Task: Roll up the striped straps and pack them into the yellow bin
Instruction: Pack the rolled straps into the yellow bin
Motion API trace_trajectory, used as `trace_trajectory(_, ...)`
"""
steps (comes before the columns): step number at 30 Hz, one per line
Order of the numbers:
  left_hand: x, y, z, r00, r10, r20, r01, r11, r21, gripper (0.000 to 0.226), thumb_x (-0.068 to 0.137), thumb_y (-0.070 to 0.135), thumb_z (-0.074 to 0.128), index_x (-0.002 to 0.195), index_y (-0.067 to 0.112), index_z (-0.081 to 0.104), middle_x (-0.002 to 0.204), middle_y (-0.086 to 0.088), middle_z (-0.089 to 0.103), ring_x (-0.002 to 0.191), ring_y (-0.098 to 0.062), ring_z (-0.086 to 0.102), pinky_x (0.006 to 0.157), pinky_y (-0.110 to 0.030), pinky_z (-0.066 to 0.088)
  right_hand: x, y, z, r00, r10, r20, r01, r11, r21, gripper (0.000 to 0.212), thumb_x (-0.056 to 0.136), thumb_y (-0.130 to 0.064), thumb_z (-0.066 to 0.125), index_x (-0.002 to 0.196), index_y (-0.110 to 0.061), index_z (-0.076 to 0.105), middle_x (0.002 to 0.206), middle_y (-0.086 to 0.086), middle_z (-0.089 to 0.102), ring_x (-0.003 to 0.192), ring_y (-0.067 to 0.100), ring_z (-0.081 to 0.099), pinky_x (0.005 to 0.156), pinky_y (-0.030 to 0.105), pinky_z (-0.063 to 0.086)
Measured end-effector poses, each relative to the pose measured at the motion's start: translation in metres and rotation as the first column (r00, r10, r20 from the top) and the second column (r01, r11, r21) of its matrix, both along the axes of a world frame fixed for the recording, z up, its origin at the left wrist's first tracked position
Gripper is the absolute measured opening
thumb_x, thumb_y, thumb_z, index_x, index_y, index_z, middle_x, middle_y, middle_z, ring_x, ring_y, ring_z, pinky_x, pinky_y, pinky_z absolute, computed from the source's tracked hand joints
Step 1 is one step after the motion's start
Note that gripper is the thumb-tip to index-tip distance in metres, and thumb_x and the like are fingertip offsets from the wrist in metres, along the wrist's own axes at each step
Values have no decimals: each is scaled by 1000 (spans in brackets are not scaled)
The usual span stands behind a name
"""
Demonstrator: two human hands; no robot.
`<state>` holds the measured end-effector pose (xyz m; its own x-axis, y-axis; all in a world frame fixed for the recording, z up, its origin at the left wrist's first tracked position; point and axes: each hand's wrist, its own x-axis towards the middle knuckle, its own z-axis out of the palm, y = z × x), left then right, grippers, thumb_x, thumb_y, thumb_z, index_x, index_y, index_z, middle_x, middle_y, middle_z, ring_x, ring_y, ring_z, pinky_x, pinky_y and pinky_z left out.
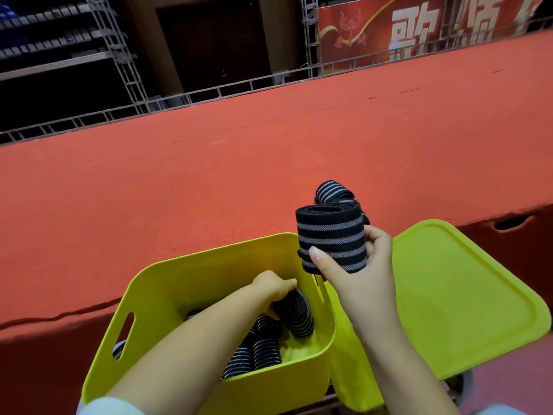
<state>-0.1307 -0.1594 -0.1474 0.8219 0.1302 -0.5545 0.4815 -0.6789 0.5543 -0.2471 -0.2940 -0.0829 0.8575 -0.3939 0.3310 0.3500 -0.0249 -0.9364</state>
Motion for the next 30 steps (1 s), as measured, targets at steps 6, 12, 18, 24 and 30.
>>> trace_trajectory(6, -5, -1, -11, 995, -67, 70, 73, 993, -98, 59, 92, 29, 63, 143, 21, 34, 138, -11, 43, 119, -40, 50, 58, -46, 60, -3, 5, 4, 1000, 27, -13, -27, 1000, -6, 60, 68, -19, 84, 101, -40, 38, 104, -8, 63, 86, -3, 64, 70, 17, 51)
trace_trajectory(12, -5, -6, -7, 979, -201, -30, 197, 975, -101, 39, 94, 6, 56, 133, 13, 54, 143, -10, 42, 128, -40, 43, 75, -47, 60, -9, 5, 4, 1000, 17, -7, -17, 1000, -7, 58, 67, -18, 84, 100, -37, 40, 102, -7, 63, 86, -1, 65, 70, 17, 51)
trace_trajectory(18, -9, -7, -10, 982, -189, -27, 183, 972, -146, 36, 80, 17, 78, 107, 14, 54, 127, -12, 50, 121, -31, 49, 79, -44, 57, -8, 4, 7, 1000, 20, -6, -20, 1000, -10, 59, 67, -20, 84, 101, -38, 40, 103, -7, 64, 87, -1, 65, 71, 16, 52)
trace_trajectory(24, -5, -13, -16, 961, -273, 38, 265, 954, 143, 27, 78, 14, 75, 95, 11, 55, 117, -17, 57, 107, -33, 59, 75, -45, 60, -8, 3, 9, 1000, 24, -3, -24, 1000, -14, 59, 67, -20, 84, 101, -38, 40, 105, -8, 63, 88, -1, 64, 71, 16, 52)
trace_trajectory(30, 1, -11, -10, 928, -373, 2, 368, 916, 162, 43, 83, 13, 72, 123, 13, 56, 125, -14, 51, 117, -35, 53, 77, -46, 59, -8, 0, 6, 1000, 17, -5, -17, 1000, -14, 60, 67, -18, 84, 102, -38, 39, 105, -7, 63, 88, -1, 64, 72, 17, 52)
